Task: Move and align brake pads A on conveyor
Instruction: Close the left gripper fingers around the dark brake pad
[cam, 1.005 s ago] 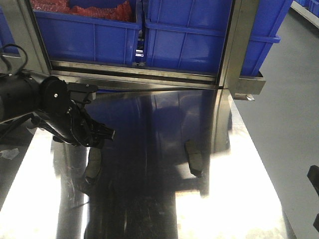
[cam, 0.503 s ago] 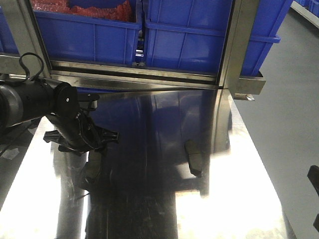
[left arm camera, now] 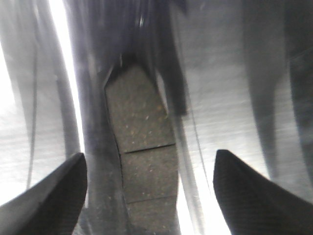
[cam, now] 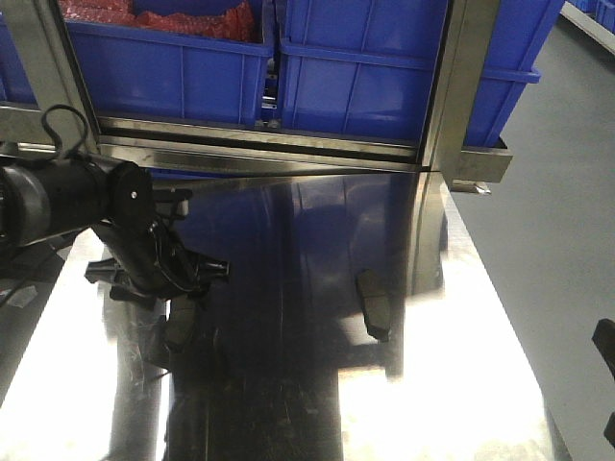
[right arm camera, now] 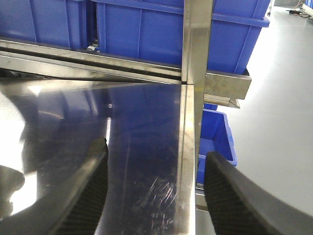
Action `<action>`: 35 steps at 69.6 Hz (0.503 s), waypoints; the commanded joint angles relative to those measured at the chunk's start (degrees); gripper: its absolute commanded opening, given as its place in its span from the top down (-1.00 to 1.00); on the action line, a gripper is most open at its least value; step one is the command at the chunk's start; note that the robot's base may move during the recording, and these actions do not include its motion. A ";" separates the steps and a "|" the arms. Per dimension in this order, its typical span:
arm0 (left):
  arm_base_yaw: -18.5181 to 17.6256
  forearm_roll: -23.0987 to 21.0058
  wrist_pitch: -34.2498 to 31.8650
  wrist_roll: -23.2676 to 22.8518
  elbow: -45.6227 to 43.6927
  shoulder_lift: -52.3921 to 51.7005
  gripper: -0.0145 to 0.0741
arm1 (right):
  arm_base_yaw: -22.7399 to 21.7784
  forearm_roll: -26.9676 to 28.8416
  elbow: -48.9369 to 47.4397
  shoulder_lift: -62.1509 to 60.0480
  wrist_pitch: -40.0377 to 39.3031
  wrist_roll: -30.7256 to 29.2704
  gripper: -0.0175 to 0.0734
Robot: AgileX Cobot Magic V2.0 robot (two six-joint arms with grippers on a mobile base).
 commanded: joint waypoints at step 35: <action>-0.17 -1.59 -1.37 -0.66 -1.45 1.15 -0.53 | -0.24 -0.13 -1.53 0.27 -4.25 -0.21 -0.29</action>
